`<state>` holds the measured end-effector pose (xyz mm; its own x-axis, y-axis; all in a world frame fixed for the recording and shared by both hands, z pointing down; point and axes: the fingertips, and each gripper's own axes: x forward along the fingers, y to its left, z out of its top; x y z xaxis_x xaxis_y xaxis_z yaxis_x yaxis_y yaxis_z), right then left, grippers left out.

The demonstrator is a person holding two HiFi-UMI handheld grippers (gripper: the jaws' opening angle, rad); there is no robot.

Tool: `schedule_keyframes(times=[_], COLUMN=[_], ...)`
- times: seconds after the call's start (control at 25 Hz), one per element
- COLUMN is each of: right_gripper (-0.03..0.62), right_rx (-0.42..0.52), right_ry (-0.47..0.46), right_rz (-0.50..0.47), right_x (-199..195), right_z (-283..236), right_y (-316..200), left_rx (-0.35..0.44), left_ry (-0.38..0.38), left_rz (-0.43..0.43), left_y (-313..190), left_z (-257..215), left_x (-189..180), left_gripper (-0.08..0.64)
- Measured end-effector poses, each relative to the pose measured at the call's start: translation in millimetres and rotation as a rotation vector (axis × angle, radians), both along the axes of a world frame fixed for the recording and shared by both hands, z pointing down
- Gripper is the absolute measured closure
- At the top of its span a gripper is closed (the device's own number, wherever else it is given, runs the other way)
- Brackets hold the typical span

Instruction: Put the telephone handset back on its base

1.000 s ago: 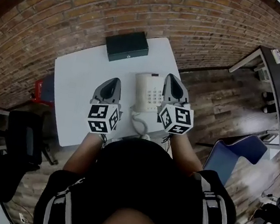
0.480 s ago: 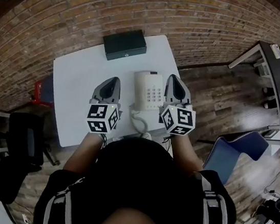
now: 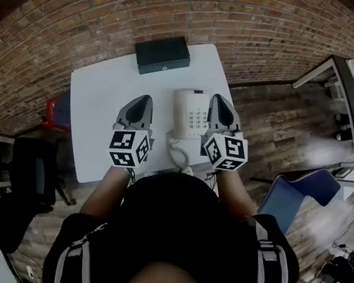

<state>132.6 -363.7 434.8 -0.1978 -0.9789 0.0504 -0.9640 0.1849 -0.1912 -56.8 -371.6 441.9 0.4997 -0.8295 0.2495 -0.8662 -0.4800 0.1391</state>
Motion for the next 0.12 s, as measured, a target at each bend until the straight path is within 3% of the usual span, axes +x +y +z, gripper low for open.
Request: schedule_keyframes(times=[0.12], right_gripper=[0.595], right_rx=[-0.007], right_ry=[-0.005], right_rz=[-0.007], right_x=[-3.4], right_z=[2.5], right_y=[-0.6], left_rx=[0.000], left_ry=[-0.001], left_rz=[-0.001], left_y=[0.8], left_z=[1.0], left_x=[-2.1], left_gripper=[0.558])
